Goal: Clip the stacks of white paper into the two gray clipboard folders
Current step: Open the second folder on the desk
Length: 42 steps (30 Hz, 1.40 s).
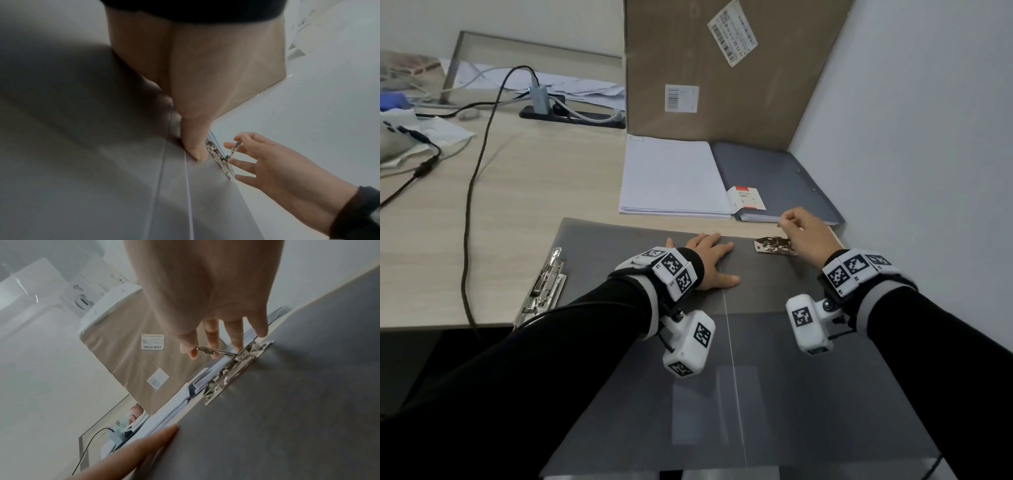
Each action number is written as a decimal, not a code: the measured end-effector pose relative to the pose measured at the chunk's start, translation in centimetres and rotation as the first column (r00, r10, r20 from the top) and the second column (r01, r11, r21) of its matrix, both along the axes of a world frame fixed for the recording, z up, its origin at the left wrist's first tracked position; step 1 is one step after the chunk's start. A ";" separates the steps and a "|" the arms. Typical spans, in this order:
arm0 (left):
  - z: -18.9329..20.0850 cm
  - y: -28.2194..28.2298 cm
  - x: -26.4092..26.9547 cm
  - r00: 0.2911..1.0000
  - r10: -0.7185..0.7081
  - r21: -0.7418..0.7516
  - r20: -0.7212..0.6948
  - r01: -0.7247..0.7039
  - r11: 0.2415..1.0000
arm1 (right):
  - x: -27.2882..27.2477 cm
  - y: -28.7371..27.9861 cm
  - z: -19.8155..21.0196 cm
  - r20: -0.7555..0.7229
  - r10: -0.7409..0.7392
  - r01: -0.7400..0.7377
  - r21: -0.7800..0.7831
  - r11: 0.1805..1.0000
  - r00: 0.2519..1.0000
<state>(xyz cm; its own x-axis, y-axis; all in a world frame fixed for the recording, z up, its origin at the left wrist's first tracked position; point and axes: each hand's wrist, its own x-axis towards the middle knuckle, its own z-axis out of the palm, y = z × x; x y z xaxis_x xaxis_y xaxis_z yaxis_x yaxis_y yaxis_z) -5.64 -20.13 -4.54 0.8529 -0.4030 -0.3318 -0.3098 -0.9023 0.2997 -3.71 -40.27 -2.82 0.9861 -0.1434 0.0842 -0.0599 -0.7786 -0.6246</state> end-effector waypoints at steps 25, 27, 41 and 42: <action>0.0 0.0 1.3 0.998 0.061 -0.012 0.010 -0.061 0.998 | -2.4 -3.9 1.2 -0.300 -0.066 -0.011 -0.248 0.969 0.952; 0.2 0.0 1.7 0.995 0.097 -0.038 0.011 -0.096 0.995 | -2.7 -2.8 2.7 -0.265 -0.025 -0.037 -0.226 0.974 0.964; 3.2 9.2 8.6 0.711 0.697 -0.511 -0.089 -0.633 0.581 | 4.6 9.7 4.1 -0.292 0.233 -0.306 -0.237 0.922 0.927; 3.0 10.0 9.0 0.695 0.712 -0.495 -0.101 -0.655 0.570 | 5.3 10.4 3.7 -0.312 0.229 -0.314 -0.257 0.914 0.922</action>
